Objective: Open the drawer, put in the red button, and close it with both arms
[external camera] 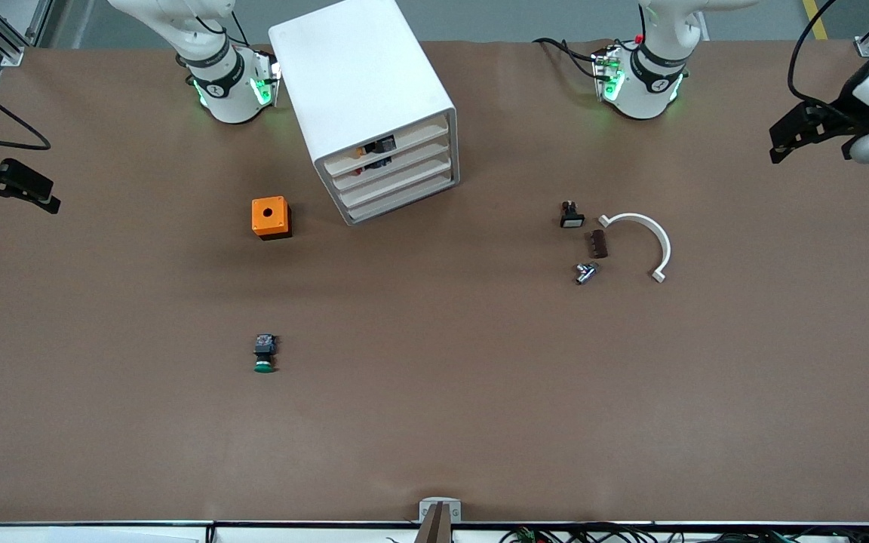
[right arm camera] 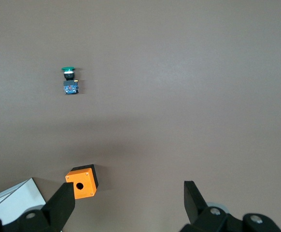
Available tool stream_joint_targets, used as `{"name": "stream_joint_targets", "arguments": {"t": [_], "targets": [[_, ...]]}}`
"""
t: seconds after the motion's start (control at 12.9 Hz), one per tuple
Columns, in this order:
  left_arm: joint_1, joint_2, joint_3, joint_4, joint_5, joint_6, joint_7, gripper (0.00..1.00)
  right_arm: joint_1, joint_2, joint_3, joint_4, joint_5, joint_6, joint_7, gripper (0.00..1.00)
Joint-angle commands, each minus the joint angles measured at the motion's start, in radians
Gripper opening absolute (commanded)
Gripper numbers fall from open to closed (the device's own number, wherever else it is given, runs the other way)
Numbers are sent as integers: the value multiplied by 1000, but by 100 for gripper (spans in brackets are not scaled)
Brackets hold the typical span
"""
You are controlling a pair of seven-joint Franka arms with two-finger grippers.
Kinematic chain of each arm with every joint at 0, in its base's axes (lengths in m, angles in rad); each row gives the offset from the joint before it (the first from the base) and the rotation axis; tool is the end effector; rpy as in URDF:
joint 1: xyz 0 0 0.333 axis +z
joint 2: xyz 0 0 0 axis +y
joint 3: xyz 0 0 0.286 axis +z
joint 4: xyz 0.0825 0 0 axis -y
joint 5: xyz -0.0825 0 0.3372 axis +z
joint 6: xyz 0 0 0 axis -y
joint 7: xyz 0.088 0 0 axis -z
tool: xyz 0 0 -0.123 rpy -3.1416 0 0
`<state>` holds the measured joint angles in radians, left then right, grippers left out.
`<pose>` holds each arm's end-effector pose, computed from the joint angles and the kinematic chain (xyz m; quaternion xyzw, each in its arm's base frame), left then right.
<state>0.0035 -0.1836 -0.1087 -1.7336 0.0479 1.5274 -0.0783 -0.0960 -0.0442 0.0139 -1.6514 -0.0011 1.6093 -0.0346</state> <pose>0.4475 -0.0455 0.5935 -0.9993 0.0117 0.0087 0.0348 0.4963 -0.0408 0.5697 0.9997 -0.0237 0.0010 0.0009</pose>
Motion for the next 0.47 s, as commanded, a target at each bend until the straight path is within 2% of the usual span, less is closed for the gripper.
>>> {"name": "stream_joint_targets", "arguments": {"t": [0.0,0.39], "targets": [[4,-22,-16,-15,-13,-12,6,100,2,-23,1,-16,-19,3,1,100],[15,48,14,97,-14,-52,19,100,2,-22,1,-16,-19,3,1,100]]}}
